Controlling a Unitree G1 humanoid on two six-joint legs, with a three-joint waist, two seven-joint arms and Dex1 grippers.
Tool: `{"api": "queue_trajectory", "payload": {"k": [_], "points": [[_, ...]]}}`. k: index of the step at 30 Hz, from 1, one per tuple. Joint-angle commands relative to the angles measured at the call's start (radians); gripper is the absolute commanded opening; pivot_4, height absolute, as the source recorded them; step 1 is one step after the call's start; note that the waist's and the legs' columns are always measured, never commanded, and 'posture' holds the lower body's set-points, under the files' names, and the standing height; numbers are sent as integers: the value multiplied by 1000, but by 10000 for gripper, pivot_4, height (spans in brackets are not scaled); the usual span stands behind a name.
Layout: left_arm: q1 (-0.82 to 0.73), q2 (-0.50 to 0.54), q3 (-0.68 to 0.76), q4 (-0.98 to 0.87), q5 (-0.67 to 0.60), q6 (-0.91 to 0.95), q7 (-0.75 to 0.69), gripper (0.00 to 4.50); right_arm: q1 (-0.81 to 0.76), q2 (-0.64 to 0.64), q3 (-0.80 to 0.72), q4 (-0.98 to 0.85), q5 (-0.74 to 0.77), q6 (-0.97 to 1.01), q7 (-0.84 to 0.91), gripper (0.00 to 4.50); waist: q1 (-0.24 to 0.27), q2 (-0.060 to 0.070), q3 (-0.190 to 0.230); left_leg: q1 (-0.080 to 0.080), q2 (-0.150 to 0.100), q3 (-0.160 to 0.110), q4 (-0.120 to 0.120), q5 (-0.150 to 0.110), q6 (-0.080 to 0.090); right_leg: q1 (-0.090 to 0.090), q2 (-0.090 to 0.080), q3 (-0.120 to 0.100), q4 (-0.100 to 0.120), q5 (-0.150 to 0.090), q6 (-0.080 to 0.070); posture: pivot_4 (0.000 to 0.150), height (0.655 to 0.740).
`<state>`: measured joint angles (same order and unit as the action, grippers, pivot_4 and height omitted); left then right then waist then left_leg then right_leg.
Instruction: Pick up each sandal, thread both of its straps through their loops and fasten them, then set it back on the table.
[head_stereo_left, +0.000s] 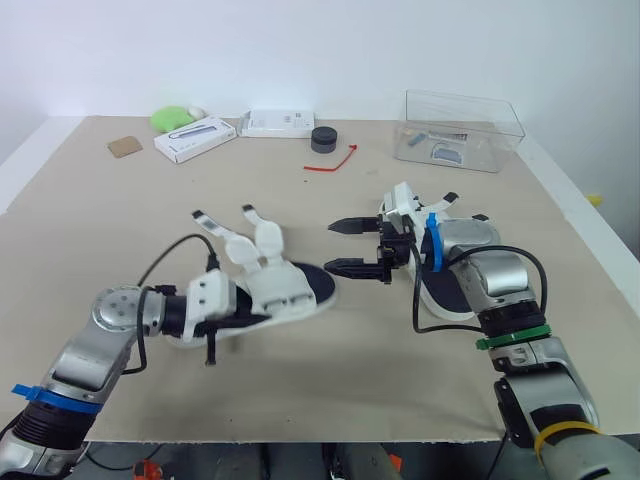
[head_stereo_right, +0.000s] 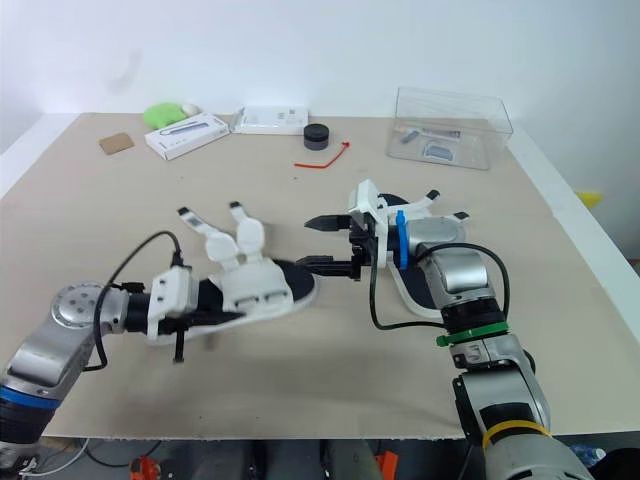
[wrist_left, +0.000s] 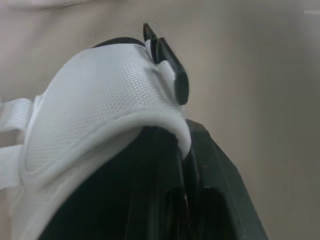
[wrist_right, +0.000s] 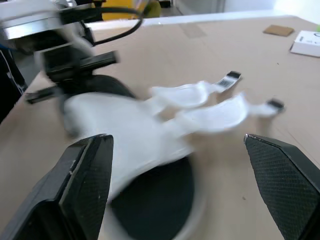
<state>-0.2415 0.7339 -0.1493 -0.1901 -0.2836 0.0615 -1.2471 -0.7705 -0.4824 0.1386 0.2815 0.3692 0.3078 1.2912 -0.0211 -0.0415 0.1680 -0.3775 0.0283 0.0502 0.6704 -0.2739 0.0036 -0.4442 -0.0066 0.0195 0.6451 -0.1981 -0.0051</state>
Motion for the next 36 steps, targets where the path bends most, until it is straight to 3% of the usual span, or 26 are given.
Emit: {"api": "queue_trajectory", "payload": {"k": [1,11,17,34,36], "points": [[-2,17,-38,2,30,-155,-82,1604,13,-19,-28,-68,21,5,5,45000,0,0,0,0,0,0,0,0,0,0,0,0,0,0,0,1500,7400],[-26,26,-79,147,112,-424,-141,1604,70,-37,-25,-139,24,29,-6,45000,-1,0,0,2,1,1,0,-1,2,0,2,0,0,0,0,1500,7400],[-79,7,-69,177,87,-407,-117,1604,75,-35,-21,-144,24,32,-12,45000,0,0,0,2,1,1,1,0,2,1,3,0,1,-1,2,1500,7400],[-23,36,-59,89,69,-308,-79,1604,54,-29,-10,-108,13,20,0,45000,0,0,0,2,1,1,1,0,3,1,3,0,1,-2,5,1500,7400],[-13,47,-51,65,54,-277,-78,7151,55,-31,-11,-101,10,17,3,45000,-1,0,0,2,1,1,1,0,3,1,3,0,1,-2,5,1500,7400]]}}
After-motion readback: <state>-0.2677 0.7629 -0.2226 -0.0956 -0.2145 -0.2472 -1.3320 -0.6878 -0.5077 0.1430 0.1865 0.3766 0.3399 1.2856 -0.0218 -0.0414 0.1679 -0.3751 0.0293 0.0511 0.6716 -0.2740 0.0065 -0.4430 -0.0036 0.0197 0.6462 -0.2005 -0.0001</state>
